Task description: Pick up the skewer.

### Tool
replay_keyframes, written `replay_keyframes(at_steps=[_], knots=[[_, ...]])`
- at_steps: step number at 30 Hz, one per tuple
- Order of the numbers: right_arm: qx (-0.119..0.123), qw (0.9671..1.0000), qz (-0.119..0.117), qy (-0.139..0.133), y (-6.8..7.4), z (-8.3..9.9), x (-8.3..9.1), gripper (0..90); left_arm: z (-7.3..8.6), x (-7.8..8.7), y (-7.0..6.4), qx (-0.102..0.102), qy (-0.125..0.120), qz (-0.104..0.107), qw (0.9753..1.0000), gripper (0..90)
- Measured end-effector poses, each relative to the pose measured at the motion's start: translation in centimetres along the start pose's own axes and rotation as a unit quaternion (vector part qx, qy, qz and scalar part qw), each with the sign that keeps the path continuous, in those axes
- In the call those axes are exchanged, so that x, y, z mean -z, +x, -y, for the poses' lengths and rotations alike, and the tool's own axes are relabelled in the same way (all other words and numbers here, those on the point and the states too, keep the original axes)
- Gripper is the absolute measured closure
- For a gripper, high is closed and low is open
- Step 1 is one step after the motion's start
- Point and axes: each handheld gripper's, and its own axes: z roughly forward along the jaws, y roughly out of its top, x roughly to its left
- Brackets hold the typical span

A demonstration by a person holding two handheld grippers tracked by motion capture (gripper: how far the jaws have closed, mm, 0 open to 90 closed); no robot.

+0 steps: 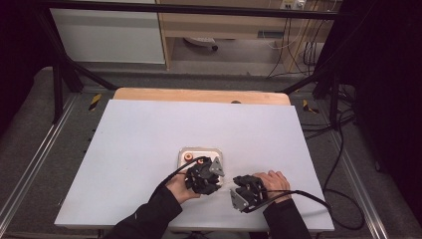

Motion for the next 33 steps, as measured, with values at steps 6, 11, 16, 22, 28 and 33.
replay_keyframes(at_steps=[6, 11, 16, 22, 28, 33], knots=[[0.040, 0.9988, 0.020, 0.020, -0.1, -0.4, -0.3, 88.9, 0.3, 0.0, 0.5, 0.016, 0.029, 0.010, 0.9994, 80.6], [0.058, 0.9974, 0.024, 0.036, -0.1, -1.1, -0.5, 88.9, 0.1, -0.3, 0.4, 0.022, 0.039, 0.007, 0.9990, 86.3], [0.075, 0.9959, 0.029, 0.041, -0.2, -1.3, -0.5, 88.9, -0.1, -0.6, 0.4, 0.024, 0.047, 0.000, 0.9986, 86.9], [0.077, 0.9958, 0.034, 0.036, -0.2, -1.4, -0.5, 89.0, -0.1, -0.9, 0.3, 0.025, 0.054, -0.003, 0.9982, 87.2], [0.075, 0.9956, 0.037, 0.041, -0.3, -1.3, -0.3, 89.0, -0.2, -0.8, 0.3, 0.031, 0.053, -0.004, 0.9981, 87.5], [0.069, 0.9962, 0.039, 0.035, -0.3, -1.3, -0.3, 88.7, -0.1, -0.5, 0.1, 0.027, 0.052, -0.011, 0.9982, 88.4]])
